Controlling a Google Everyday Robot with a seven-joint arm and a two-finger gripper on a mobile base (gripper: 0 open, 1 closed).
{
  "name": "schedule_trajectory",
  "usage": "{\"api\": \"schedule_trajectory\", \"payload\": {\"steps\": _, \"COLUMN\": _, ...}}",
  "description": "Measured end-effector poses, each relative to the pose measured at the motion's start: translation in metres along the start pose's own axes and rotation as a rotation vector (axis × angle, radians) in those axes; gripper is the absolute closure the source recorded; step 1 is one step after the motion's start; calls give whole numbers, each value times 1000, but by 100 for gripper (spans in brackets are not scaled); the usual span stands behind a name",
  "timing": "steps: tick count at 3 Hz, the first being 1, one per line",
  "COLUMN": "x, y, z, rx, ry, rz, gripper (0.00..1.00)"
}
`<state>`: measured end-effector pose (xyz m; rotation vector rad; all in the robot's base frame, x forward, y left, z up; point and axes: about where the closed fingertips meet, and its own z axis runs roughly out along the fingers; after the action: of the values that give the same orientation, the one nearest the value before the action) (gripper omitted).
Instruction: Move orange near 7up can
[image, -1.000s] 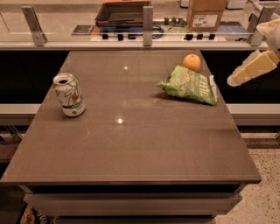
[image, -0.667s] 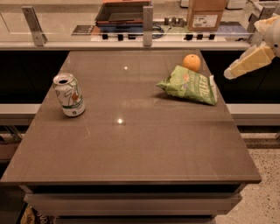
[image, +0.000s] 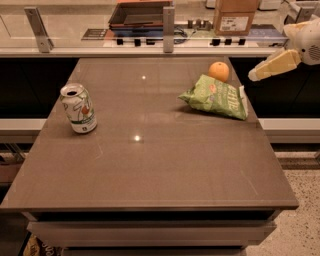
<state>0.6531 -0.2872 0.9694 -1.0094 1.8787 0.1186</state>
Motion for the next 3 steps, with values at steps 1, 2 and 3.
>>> {"api": "schedule_trajectory", "payload": {"steps": 1, "x": 2, "y": -10, "z": 22, "rx": 15, "ry": -39, "rz": 25, "gripper": 0}}
{"api": "schedule_trajectory", "payload": {"steps": 2, "x": 4, "y": -15, "z": 40, "rx": 59, "ry": -47, "rz": 36, "gripper": 0}}
{"api": "schedule_trajectory", "payload": {"steps": 3, "x": 12, "y": -23, "z": 58, "rx": 118, "ry": -39, "rz": 43, "gripper": 0}}
